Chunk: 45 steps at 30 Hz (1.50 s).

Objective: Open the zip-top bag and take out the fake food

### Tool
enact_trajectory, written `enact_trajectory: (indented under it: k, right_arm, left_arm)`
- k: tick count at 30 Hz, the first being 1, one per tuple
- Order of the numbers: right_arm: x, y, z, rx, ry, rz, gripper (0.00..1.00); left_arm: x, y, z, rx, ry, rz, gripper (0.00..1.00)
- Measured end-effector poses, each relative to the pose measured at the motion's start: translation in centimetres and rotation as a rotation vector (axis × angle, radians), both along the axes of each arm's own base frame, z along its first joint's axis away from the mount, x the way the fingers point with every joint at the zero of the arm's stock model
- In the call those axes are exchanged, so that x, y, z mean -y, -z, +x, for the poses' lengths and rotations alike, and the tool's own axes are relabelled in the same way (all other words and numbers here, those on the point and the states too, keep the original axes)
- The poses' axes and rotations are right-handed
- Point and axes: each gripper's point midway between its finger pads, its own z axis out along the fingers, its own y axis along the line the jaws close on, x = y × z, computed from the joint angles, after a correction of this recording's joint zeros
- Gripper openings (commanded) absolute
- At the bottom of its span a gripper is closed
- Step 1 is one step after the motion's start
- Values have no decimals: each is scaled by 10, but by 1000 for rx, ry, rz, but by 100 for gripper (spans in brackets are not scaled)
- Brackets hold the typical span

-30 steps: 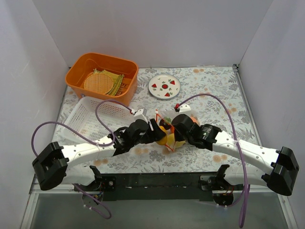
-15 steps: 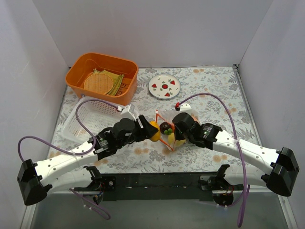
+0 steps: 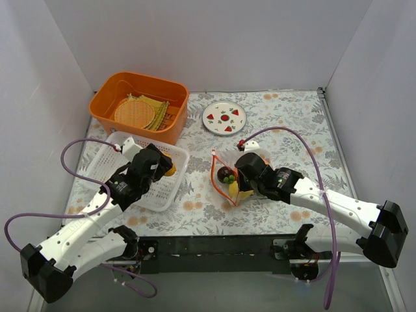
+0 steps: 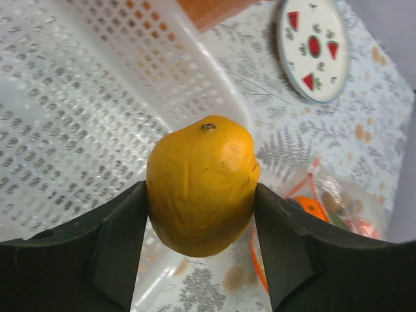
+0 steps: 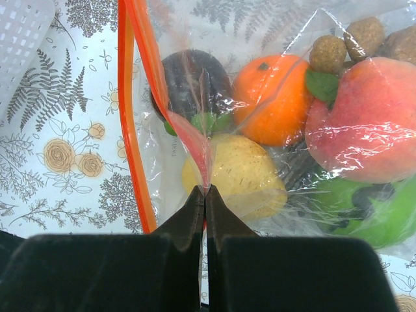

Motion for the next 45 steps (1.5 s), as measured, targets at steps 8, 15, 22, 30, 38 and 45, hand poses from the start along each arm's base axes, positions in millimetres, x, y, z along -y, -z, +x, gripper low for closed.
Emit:
enact_trajectory:
  k: [8, 15, 22, 30, 38, 45]
  right_arm:
    - [-1, 0, -1, -3, -18, -4, 1]
    - [-2, 0, -3, -8, -26, 2, 1]
    - [-4, -1, -3, -7, -28, 14, 1]
    - [-8, -3, -6, -21, -35, 46, 1]
    - [-8, -1, -12, -33, -41, 73, 1]
    - [-8, -4, -13, -31, -42, 88, 1]
  left_arm:
    - [-36, 38, 4, -95, -100, 83, 87]
    - [-14, 33, 1, -89, 19, 40, 53]
    - [84, 29, -30, -80, 310, -36, 52]
    - [177, 82, -36, -152, 469, 10, 63]
    - [215, 88, -8, -111, 467, 9, 61]
    - [222, 97, 8, -101, 421, 55, 67]
